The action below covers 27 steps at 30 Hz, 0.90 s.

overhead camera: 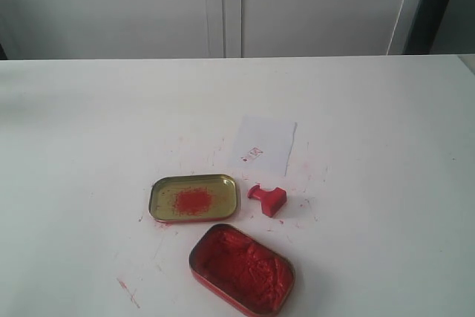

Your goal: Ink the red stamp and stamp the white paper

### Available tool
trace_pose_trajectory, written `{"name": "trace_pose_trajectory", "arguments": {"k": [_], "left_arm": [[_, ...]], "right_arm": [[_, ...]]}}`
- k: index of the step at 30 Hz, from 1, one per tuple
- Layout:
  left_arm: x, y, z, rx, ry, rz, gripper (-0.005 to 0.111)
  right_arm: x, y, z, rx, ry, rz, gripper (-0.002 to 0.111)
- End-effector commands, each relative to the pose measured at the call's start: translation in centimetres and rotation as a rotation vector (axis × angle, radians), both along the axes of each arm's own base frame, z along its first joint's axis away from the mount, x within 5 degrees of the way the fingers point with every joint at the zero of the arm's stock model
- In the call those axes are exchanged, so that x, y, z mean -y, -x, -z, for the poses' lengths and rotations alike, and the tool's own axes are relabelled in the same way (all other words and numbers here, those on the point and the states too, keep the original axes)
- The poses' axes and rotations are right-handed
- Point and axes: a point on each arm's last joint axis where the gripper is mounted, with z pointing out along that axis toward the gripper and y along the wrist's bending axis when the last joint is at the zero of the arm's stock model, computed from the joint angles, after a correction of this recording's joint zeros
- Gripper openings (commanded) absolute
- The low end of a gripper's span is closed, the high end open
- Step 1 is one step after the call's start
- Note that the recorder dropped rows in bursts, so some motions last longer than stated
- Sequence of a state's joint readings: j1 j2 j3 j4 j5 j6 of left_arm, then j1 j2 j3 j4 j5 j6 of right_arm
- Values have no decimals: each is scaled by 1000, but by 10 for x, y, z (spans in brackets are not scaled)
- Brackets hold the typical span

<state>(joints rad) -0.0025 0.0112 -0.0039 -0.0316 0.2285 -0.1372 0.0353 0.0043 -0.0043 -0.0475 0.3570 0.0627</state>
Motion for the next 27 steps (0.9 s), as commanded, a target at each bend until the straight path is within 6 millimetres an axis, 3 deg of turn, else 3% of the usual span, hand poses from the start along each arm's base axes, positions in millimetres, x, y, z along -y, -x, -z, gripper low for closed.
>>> {"name": "trace_pose_trajectory", "arguments": {"k": [1, 6, 27], "left_arm": [[0, 1, 1, 0, -19, 9, 0], [0, 1, 1, 4, -98, 39, 0], [0, 1, 1, 9, -106, 40, 0]], "right_arm": [[0, 0, 1, 8, 0, -4, 0], [0, 0, 1, 8, 0, -4, 0], [0, 0, 1, 7, -19, 2, 0]]}}
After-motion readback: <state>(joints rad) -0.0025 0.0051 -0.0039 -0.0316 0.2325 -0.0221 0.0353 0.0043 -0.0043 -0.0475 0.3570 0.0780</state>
